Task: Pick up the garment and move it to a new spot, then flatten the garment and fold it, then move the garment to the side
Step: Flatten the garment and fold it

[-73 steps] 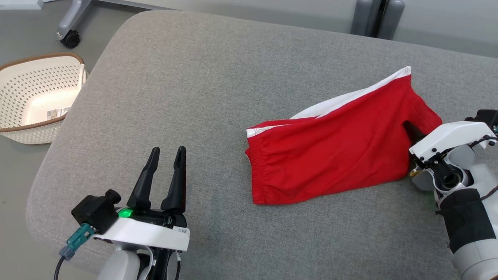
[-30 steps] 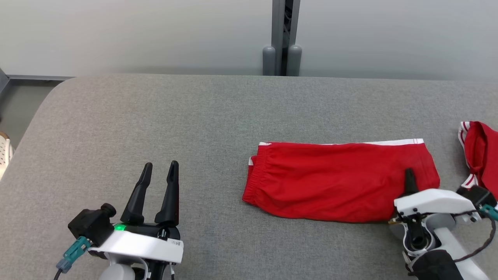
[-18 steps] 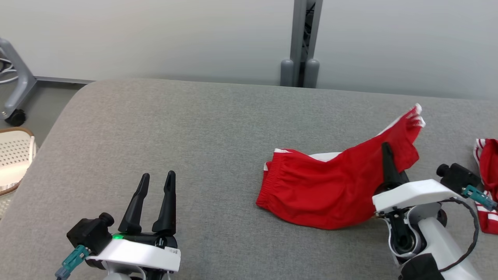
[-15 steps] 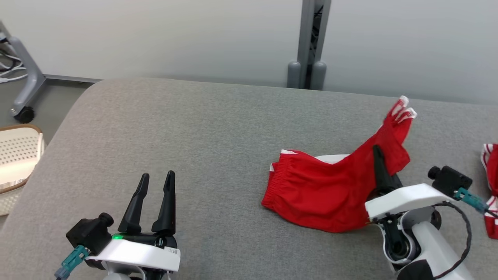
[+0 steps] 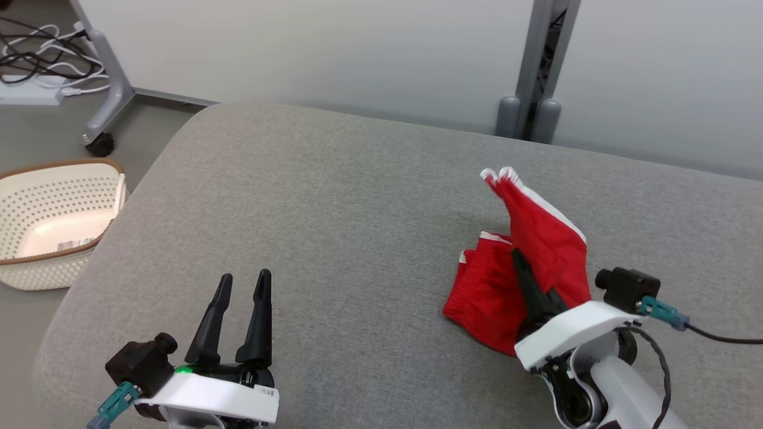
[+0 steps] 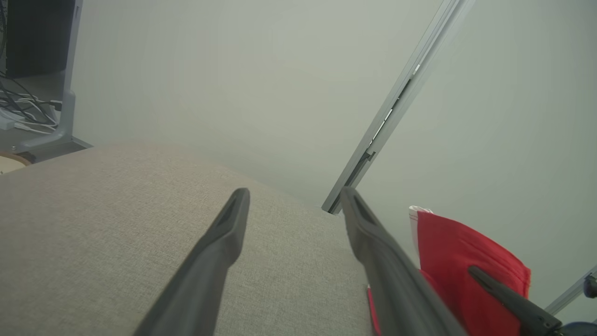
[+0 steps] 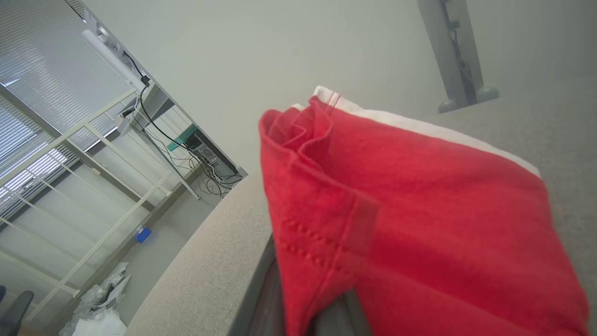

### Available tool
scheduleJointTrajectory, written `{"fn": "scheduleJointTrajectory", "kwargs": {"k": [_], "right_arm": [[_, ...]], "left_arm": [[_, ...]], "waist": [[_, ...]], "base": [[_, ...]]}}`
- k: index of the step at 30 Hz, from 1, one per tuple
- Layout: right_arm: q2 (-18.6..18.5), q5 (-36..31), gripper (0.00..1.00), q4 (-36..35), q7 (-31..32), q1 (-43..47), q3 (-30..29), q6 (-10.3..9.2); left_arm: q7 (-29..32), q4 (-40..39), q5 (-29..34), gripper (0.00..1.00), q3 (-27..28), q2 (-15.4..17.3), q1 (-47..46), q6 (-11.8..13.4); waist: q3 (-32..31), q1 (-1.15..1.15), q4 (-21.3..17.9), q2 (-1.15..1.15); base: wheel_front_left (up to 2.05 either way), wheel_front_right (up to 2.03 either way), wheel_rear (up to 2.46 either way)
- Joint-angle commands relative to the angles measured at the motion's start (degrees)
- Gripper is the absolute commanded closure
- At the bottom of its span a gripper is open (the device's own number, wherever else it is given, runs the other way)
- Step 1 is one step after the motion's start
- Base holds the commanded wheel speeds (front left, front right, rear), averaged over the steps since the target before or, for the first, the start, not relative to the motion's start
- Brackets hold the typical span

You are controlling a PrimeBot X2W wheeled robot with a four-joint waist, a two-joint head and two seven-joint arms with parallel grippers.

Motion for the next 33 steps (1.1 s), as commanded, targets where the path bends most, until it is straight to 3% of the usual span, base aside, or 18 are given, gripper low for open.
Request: {"fn": "scheduleJointTrajectory", "kwargs": {"k": [1, 16, 17, 18, 19, 33], "right_arm": [[-0.43, -0.08, 1.00, 0.83, 0.21, 0.90, 0.62, 0.05], [-0.43, 0.63, 1.00, 8.02, -0.66, -1.36, 2.47, 0.05], [-0.44, 0.73, 0.71, 8.60, -0.69, -1.66, 2.48, 0.05], [-0.45, 0.71, 0.27, 8.95, -0.92, -1.94, 2.52, 0.05], [-0.43, 0.96, 0.00, 9.46, -1.03, -2.17, 2.67, 0.05], [-0.42, 6.30, 0.00, 8.35, -1.60, -2.92, 7.93, 0.05]], "left_arm": [[-0.18, -0.05, -0.39, 0.00, -0.07, 0.20, 0.18, -0.09], [-0.18, -0.31, -1.86, 0.00, -1.42, 0.19, -0.44, -0.09], [-0.18, -0.33, -1.99, 0.00, -1.57, 0.19, -0.59, -0.09], [-0.18, -0.33, -2.03, 0.00, -1.75, 0.19, -0.76, -0.09], [-0.18, -0.31, -2.04, 0.00, -1.93, 0.19, -0.92, -0.09], [-0.18, 0.52, -0.63, 0.00, -1.56, 0.19, -1.13, -0.08]], "waist": [[0.29, 0.00, 1.20, 0.00], [3.48, 0.00, 5.20, 0.00], [3.72, 0.00, 5.36, 0.00], [3.95, 0.00, 5.52, 0.00], [4.13, 0.00, 5.65, 0.00], [2.98, 0.00, 2.94, 0.00]], "base": [[0.00, 0.00, 0.00], [0.00, 0.00, 0.00], [0.00, 0.00, 0.00], [0.00, 0.00, 0.00], [0.00, 0.00, 0.00], [0.00, 0.00, 0.00]]}}
